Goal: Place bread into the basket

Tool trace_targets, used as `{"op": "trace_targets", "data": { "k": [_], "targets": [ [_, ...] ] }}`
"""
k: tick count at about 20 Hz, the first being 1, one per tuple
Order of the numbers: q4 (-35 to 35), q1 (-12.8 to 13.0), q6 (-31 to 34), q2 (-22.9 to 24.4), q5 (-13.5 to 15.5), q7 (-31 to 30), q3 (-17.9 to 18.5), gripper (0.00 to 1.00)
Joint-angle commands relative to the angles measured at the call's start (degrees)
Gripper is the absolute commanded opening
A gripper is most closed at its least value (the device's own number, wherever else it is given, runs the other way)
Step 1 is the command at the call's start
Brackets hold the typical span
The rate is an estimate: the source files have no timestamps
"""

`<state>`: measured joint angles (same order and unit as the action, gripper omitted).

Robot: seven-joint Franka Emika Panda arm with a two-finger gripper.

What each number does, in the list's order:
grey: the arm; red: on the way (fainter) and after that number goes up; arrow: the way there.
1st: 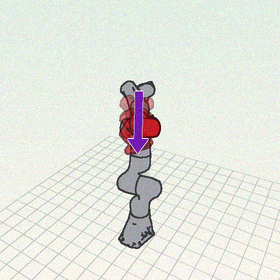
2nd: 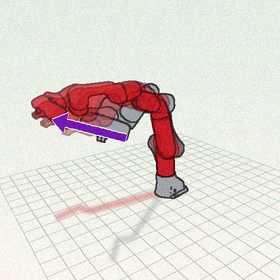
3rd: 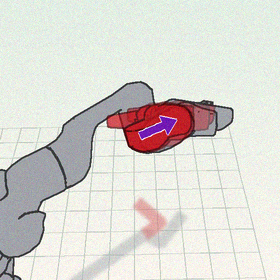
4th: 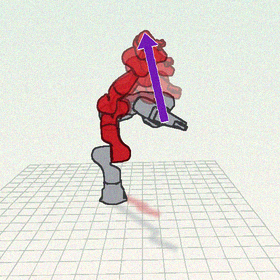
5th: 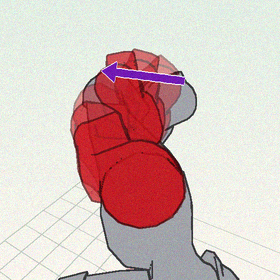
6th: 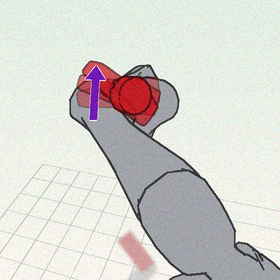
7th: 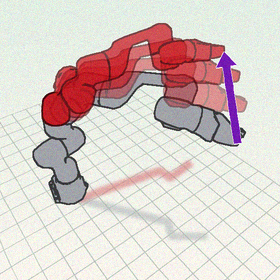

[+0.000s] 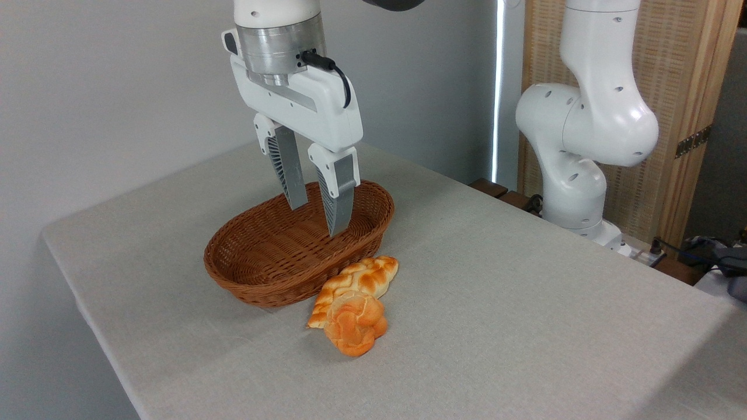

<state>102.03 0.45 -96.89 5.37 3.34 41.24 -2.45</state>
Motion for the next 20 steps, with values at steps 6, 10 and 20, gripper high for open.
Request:
{"op": "trace_targets", "data": {
  "k": [6,10,20],
  "targets": [
    [-0.78,-0.62,1.7,-0.1,1.31,0.86,-0.18,1.0],
    [-0.69,-0.62,1.53,-0.19,1.05,1.12,-0.27,1.0],
    [-0.25,-0.98,-2.68,-1.5,-1.67,1.48,1.04,1.0]
  ]
}}
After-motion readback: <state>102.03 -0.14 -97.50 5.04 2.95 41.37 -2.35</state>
